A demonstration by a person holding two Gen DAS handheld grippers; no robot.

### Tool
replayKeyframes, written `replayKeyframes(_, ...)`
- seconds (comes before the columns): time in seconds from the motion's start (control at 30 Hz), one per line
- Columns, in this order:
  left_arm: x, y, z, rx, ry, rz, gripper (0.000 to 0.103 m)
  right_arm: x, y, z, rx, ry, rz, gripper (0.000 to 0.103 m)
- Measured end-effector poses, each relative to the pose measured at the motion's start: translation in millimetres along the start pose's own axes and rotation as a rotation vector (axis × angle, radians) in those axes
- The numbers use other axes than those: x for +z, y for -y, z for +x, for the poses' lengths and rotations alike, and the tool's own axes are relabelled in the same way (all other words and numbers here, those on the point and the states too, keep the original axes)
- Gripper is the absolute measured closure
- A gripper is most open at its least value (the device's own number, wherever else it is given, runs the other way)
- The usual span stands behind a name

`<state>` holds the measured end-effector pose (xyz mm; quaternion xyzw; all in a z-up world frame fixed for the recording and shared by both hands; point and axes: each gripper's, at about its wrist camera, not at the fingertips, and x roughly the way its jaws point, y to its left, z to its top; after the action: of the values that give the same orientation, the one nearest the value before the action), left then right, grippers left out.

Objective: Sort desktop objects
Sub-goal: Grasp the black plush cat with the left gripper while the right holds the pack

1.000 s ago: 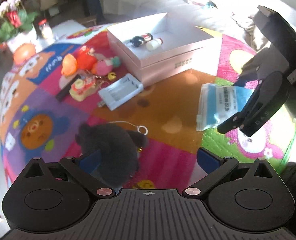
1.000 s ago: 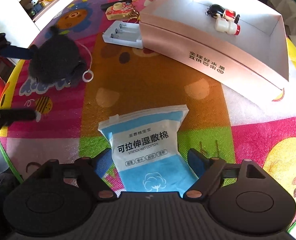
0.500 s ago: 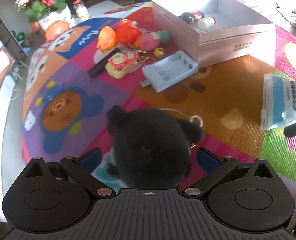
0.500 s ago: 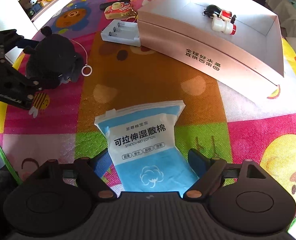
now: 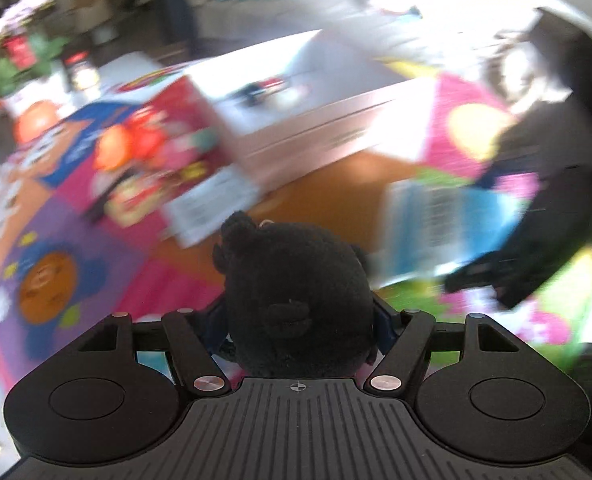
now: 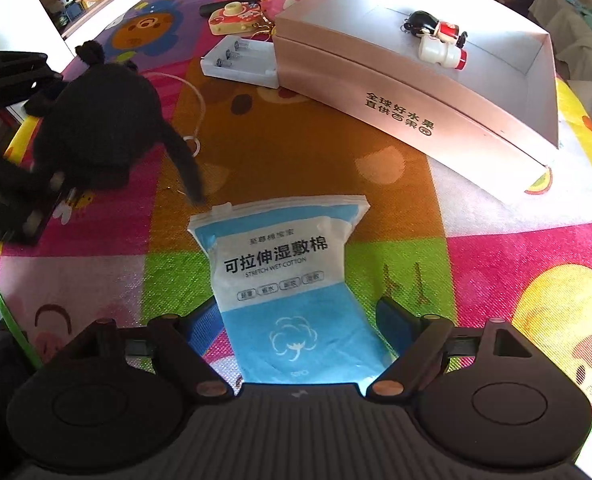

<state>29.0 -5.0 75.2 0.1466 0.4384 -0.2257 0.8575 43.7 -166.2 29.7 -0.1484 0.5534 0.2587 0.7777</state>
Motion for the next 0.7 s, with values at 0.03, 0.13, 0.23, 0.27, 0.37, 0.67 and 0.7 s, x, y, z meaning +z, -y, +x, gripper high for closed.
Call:
replayKeyframes(0.03, 1.1, 5.7, 0.0, -0.024, 0.005, 0.013, 0.026, -1.2, 0.9, -0.2, -0.003, -0.001, 0.002, 0.020)
replayKeyframes(0.13, 0.7, 15.2, 6.3, -0.013, -0.010, 0.040, 0.023, -4.9, 4.9, -1.8, -0.015, -0.003, 0.014, 0.020)
replayKeyframes(0.23, -3.1, 9.3, 13.5, 0.043, -0.039, 0.035, 0.018, -7.5, 8.2, -5.3, -0.030, -0.002, 0.020, 0.020)
replayKeyframes(0.27, -4.8, 5.7, 14.4, 0.060, -0.045, 0.026, 0.015, -7.9, 9.1, -6.2, -0.036, 0.001, 0.018, 0.020)
replayKeyframes(0.37, -9.3, -4.6, 12.0, 0.094, -0.051, 0.001, 0.008, -6.9, 8.6, -10.9, -0.062, 0.033, 0.008, 0.020)
replayKeyframes(0.67, -14.1, -30.5, -5.4, 0.196, -0.019, -0.049, 0.007, 6.1, -0.5, -15.2, -0.066, 0.071, -0.055, 0.020)
replayKeyframes(0.7, -13.2, -32.5, -7.1, 0.206, -0.013, -0.051, 0.007, 6.7, -0.8, -14.3, -0.067, 0.066, -0.057, 0.020)
